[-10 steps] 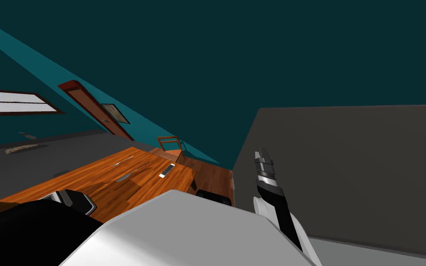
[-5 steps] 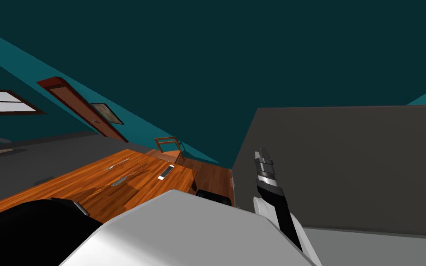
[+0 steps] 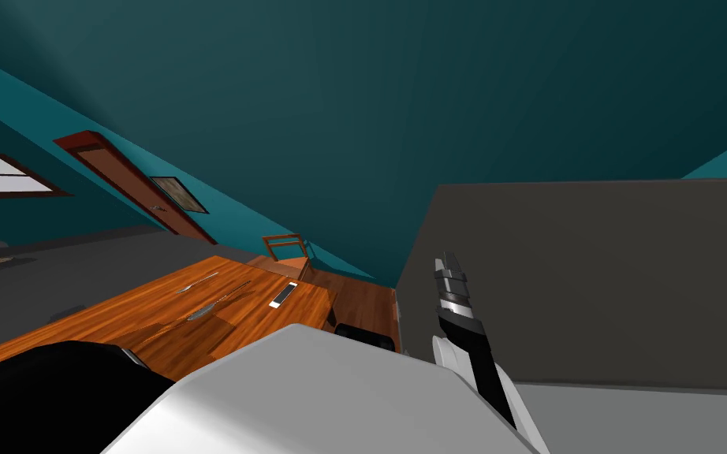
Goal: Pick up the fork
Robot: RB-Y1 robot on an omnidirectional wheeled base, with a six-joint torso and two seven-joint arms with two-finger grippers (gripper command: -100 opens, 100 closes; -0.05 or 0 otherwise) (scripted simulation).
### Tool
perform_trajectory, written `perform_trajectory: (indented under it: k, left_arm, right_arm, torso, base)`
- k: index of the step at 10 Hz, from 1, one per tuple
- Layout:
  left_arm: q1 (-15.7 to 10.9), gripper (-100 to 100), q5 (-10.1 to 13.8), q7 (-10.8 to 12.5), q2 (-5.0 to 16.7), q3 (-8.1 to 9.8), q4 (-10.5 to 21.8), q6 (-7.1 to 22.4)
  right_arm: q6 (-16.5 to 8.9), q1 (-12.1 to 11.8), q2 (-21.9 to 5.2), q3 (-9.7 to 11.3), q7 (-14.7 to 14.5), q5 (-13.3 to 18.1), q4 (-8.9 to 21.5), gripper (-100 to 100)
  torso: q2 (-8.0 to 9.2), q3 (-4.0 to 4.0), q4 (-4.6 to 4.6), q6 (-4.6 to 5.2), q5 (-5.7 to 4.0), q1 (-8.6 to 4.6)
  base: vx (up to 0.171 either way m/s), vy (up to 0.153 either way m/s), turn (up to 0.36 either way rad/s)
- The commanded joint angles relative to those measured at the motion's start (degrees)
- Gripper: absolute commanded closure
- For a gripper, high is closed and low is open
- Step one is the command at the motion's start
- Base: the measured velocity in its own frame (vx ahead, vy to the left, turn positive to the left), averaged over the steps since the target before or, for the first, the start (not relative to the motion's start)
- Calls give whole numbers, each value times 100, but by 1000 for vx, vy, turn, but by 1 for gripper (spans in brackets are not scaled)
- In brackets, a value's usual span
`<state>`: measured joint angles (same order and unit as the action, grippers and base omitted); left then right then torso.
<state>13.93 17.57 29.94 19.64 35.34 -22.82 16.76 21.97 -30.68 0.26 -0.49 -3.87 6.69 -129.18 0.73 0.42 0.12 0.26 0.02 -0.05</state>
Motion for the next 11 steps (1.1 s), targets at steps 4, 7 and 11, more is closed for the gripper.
perform_trajectory:
  k: [4, 7, 11]
  left_arm:
    - [52, 100, 43, -67, 38, -31, -214, 122]
    - [106, 100, 184, -222, 126, -100, -526, 369]
    - [161, 100, 325, -377, 215, -170, -838, 616]
  right_arm:
    - [0, 0, 0, 0, 0, 0, 0, 0]
    - [0, 0, 0, 0, 0, 0, 0, 0]
    - [0, 0, 1, 0, 0, 0, 0, 0]
  torso:
    - [0, 0, 0, 0, -1, -1]
    - [-4, -2, -1, -1, -8, -19]
    - [-5, -3, -2, -2, -8, -26]
  base:
    - [3, -6, 33]
    - [12, -56, 100]
    - [11, -52, 77]
